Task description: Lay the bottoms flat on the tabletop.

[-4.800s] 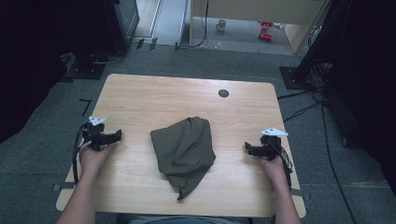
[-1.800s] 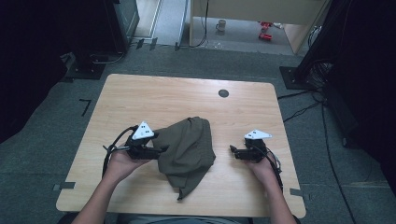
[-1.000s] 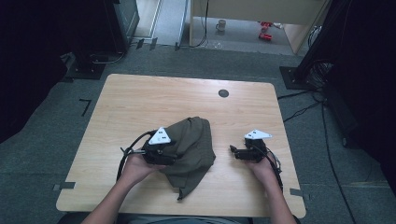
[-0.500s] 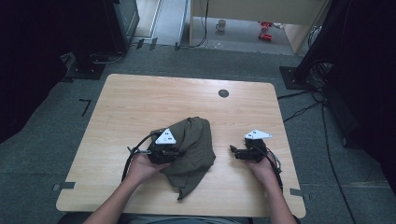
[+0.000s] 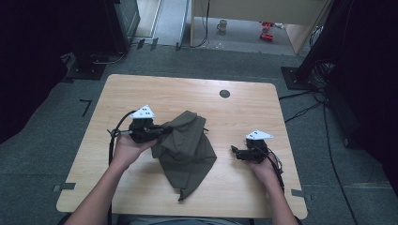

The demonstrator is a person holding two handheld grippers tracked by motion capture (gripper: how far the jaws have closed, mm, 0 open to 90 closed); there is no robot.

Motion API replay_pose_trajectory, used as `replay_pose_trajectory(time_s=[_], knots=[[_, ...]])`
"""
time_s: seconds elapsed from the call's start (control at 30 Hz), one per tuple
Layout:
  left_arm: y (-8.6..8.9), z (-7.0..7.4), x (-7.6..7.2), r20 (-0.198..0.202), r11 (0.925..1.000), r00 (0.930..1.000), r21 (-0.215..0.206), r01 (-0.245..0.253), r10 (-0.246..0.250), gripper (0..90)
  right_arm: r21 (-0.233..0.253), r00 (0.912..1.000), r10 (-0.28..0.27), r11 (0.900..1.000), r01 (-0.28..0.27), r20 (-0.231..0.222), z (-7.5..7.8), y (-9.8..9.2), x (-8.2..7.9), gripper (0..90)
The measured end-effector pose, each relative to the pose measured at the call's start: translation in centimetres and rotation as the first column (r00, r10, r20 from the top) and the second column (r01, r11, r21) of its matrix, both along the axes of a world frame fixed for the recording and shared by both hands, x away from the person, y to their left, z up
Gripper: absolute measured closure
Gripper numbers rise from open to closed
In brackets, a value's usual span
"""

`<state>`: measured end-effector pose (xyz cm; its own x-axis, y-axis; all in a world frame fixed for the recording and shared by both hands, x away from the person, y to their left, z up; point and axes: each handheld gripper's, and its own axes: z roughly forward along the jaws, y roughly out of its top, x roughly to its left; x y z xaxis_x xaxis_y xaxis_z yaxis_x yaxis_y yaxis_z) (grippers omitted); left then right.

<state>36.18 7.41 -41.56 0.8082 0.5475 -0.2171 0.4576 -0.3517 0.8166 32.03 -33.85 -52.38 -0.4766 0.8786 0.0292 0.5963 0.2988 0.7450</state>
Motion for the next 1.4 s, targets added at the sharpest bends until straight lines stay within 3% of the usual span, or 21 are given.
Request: replay_pose_trajectory(time_s=[0.23, 0.4, 0.57, 0.7, 0.77, 0.8, 0.87, 1.0, 1.17, 1.3, 1.4], knots=[[2.5, -0.2, 3.4, -0.042, 0.9991, 0.9982, -0.006, -0.043, 0.043, 90.0, 0.002, 1.0000, -0.002, 1.000, 0.002, 0.000, 0.0, 0.0, 0.0, 21.8], [4.0, -1.1, 5.7, -0.060, 0.9986, 0.9968, 0.000, -0.052, 0.052, 90.0, 0.001, 1.0000, -0.003, 1.000, 0.003, 0.001, 0.0, 0.0, 0.0, 22.0], [5.1, -2.5, 7.6, -0.083, 0.9954, 0.9921, -0.010, -0.095, 0.094, 89.6, 0.001, 1.0000, -0.006, 1.000, 0.006, 0.003, 0.0, 0.0, 0.0, 22.6], [5.7, -3.7, 8.8, -0.091, 0.9904, 0.9866, 0.040, -0.133, 0.136, 88.7, 0.002, 0.9999, -0.015, 1.000, 0.015, 0.008, 0.0, 0.0, 0.0, 25.3], [6.0, -4.0, 9.2, -0.087, 0.9870, 0.9837, 0.046, -0.154, 0.158, 83.6, 0.003, 0.9998, -0.017, 1.000, 0.017, 0.006, 0.1, 0.1, -0.1, 30.1], [6.3, -4.1, 9.3, -0.090, 0.9857, 0.9819, 0.038, -0.164, 0.167, 75.8, -0.001, 0.9997, -0.025, 1.000, 0.025, -0.006, 0.3, 0.2, -0.1, 32.4], [6.7, -4.0, 9.4, -0.105, 0.9840, 0.9785, 0.012, -0.178, 0.178, 73.4, -0.002, 0.9996, -0.027, 1.000, 0.027, -0.008, 0.4, 0.2, -0.1, 32.4], [7.8, -3.3, 9.1, -0.067, 0.9802, 0.9779, 0.016, -0.197, 0.198, 59.3, 0.059, 0.9999, -0.013, 0.998, 0.013, -0.002, 1.3, 1.0, -0.5, 35.3], [8.7, -2.3, 8.2, -0.042, 0.9795, 0.9787, -0.004, -0.202, 0.201, 56.8, 0.074, 0.9997, 0.022, 0.997, -0.023, 0.014, 2.2, 2.3, -1.0, 36.1], [9.2, -1.4, 6.6, -0.013, 0.9833, 0.9832, -0.004, -0.182, 0.182, 56.6, 0.100, 0.9968, 0.079, 0.992, -0.080, 0.016, 2.8, 4.1, -1.4, 39.1], [9.2, -1.3, 5.2, -0.002, 0.9868, 0.9869, -0.013, -0.161, 0.161, 56.2, 0.083, 0.9926, 0.118, 0.989, -0.120, 0.027, 3.3, 5.6, -2.0, 40.4]])
